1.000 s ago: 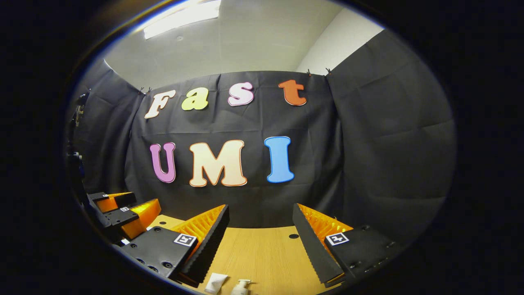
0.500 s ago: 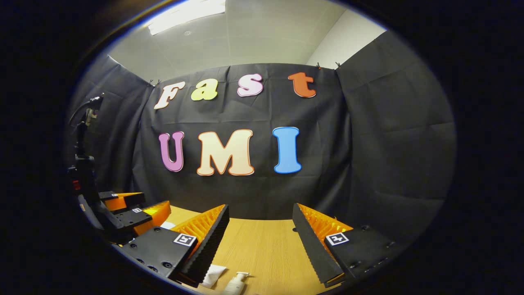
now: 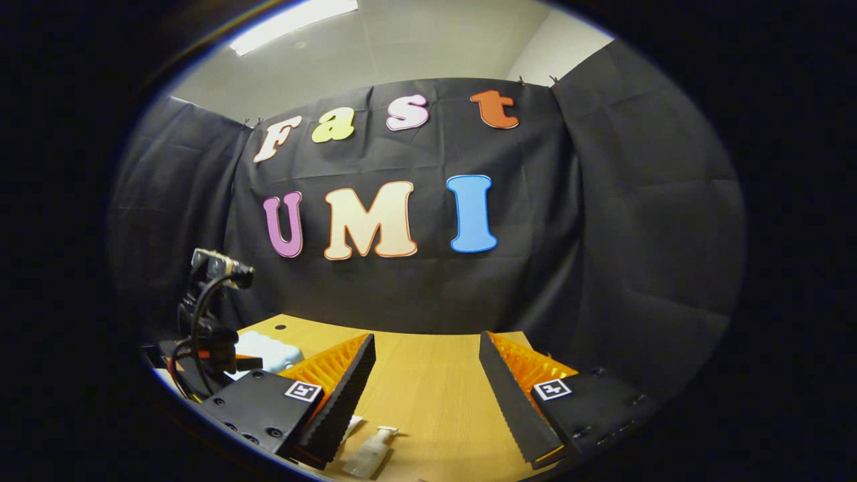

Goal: First open the suitcase, pack the skin care products into it, and then close the suitcase.

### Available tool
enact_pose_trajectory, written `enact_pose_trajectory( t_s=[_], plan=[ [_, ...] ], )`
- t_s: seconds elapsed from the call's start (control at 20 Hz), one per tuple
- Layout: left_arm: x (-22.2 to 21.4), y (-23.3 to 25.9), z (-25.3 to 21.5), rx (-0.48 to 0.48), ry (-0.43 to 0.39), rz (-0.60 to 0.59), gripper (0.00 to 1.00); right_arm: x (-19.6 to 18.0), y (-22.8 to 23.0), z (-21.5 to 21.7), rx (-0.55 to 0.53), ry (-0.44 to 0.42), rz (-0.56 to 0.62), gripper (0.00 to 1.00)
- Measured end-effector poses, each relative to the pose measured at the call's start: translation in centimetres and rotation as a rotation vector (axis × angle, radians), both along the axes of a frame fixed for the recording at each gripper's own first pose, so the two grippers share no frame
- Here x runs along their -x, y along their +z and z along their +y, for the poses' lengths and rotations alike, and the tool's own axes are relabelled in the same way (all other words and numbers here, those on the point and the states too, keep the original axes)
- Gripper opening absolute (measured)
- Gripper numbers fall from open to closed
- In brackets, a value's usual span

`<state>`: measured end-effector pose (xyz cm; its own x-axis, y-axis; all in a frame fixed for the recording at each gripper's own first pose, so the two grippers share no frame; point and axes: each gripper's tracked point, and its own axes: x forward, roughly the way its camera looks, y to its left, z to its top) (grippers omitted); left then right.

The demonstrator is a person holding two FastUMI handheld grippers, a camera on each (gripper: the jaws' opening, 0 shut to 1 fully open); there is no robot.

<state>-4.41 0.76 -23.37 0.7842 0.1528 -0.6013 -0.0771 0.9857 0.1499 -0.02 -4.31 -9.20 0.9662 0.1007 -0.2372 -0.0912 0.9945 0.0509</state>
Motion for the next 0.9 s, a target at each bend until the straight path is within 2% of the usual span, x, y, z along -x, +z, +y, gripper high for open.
enact_pose_trajectory(
  t_s=[0.1, 0.4, 0.6, 0.65, 0.7, 0.8, 0.85, 0.9],
  plan=[
    [0.1, -2.4, 0.6, -0.005, -0.012, 0.066, 0.96, 0.1, -0.9, 0.7, -0.020, -0.015, 0.030, 0.99],
    [0.2, -7.6, 1.5, 0.014, -0.053, 0.239, 0.95, 0.0, -3.6, 1.5, 0.009, -0.042, 0.121, 0.99],
    [0.3, -10.3, 1.3, 0.061, -0.063, 0.334, 0.86, 0.1, -4.4, 2.1, 0.034, -0.045, 0.145, 0.99],
    [0.3, -10.6, 1.5, 0.059, -0.060, 0.345, 0.74, 0.1, -4.5, 2.2, 0.039, -0.044, 0.145, 0.99],
    [0.3, -10.6, 1.9, 0.051, -0.051, 0.348, 0.67, 0.1, -4.5, 2.3, 0.044, -0.044, 0.141, 0.99],
    [-0.1, -10.3, 2.3, 0.046, -0.051, 0.325, 0.30, 0.1, -4.2, 2.3, 0.050, -0.045, 0.132, 0.99],
    [-0.1, -10.2, 2.2, 0.065, -0.050, 0.335, 0.15, 0.0, -4.3, 2.3, 0.051, -0.047, 0.129, 0.99],
    [0.0, -10.3, 2.1, 0.083, -0.043, 0.349, 0.13, 0.0, -4.3, 2.3, 0.050, -0.047, 0.128, 0.99]
  ],
)
